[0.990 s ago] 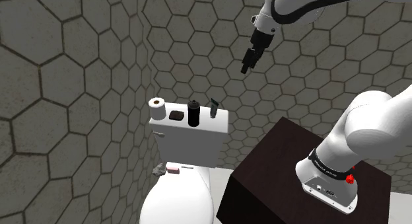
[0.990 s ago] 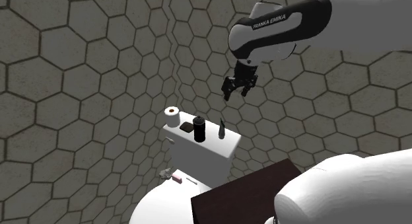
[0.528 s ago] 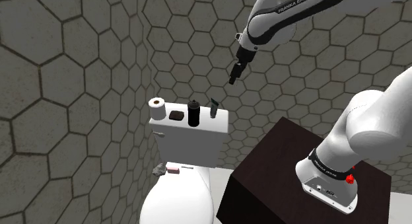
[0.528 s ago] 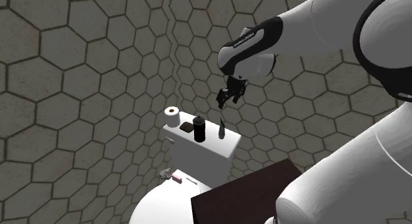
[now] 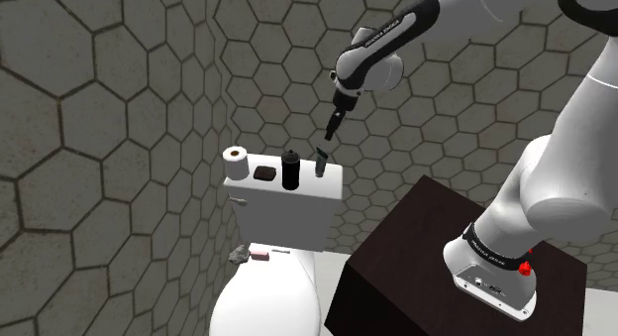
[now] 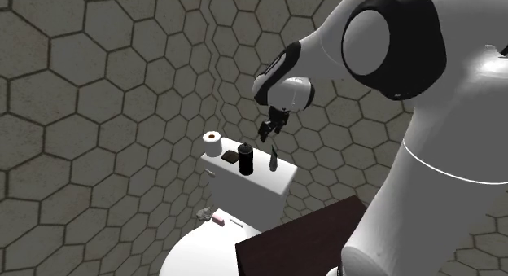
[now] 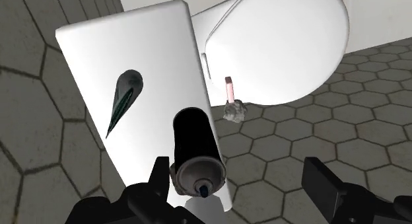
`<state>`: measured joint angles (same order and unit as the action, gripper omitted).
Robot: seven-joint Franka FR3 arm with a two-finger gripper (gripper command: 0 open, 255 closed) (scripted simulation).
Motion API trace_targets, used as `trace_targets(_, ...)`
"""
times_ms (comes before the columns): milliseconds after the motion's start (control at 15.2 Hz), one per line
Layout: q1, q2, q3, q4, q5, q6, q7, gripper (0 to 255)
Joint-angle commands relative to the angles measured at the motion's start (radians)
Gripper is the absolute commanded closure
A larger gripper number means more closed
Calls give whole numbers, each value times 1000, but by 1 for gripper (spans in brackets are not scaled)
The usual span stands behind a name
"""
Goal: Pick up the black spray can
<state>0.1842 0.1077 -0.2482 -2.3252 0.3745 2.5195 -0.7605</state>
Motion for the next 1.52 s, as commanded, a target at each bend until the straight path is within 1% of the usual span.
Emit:
trace_targets(0, -4, 82, 18, 36, 60, 39, -78, 0)
trace_targets(198, -25, 203, 56, 116, 128, 73, -173, 0)
trace_targets(396, -50, 320, 97, 206, 172, 100, -250, 0)
trace_targets(594, -72, 436, 135, 305, 195, 120, -310, 0)
trace_targets(858, -93, 589, 176, 453, 200, 133, -367, 0)
trace_targets(1452, -114, 681, 206, 493, 226, 185, -402, 0)
